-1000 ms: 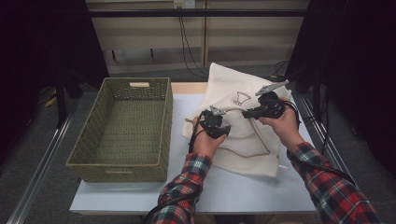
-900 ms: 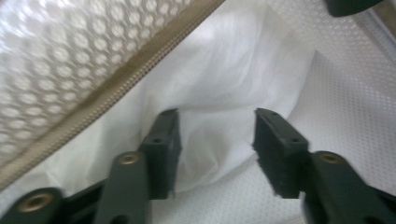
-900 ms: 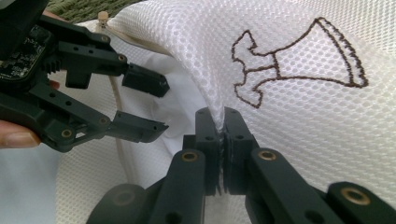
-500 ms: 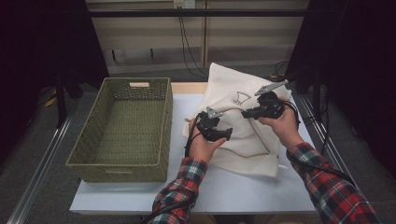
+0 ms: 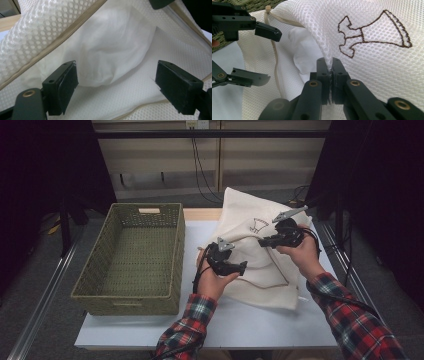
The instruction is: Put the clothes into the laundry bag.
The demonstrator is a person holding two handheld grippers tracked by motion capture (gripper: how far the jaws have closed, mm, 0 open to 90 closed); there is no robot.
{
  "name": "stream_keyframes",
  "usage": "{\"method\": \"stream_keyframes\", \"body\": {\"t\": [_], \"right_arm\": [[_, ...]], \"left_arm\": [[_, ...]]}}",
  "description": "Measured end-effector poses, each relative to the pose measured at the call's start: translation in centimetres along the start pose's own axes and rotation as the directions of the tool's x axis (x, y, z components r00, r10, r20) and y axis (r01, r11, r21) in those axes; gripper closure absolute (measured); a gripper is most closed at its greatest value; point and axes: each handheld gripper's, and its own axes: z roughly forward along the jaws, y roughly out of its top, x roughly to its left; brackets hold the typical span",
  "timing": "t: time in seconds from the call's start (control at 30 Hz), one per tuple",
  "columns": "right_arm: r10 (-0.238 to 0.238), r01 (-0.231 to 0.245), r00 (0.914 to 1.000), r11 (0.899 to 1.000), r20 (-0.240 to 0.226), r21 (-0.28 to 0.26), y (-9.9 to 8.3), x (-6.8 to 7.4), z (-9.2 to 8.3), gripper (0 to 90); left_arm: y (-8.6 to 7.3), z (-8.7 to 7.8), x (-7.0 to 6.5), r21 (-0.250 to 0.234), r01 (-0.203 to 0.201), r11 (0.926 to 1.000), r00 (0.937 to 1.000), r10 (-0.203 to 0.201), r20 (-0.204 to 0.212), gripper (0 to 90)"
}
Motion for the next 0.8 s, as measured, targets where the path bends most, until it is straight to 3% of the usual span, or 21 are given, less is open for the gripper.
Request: {"method": "stream_keyframes", "body": {"t": [0.3, 0.8], "right_arm": [[-0.006, 0.006, 0.9999, 1.0, -0.011, 0.001, 0.0, 0.3, 0.0, 87.1], [-0.006, 0.006, 0.9998, 1.0, -0.017, 0.009, 0.0, 0.6, 0.0, 87.0]], "left_arm": [[-0.5, -0.6, 0.3, 0.006, 0.001, 1.0, 1.0, -0.001, 0.003, 15.8], [-1.6, -2.3, 0.2, -0.031, 0.012, 0.9994, 0.9999, -0.011, 0.012, 10.9]]}}
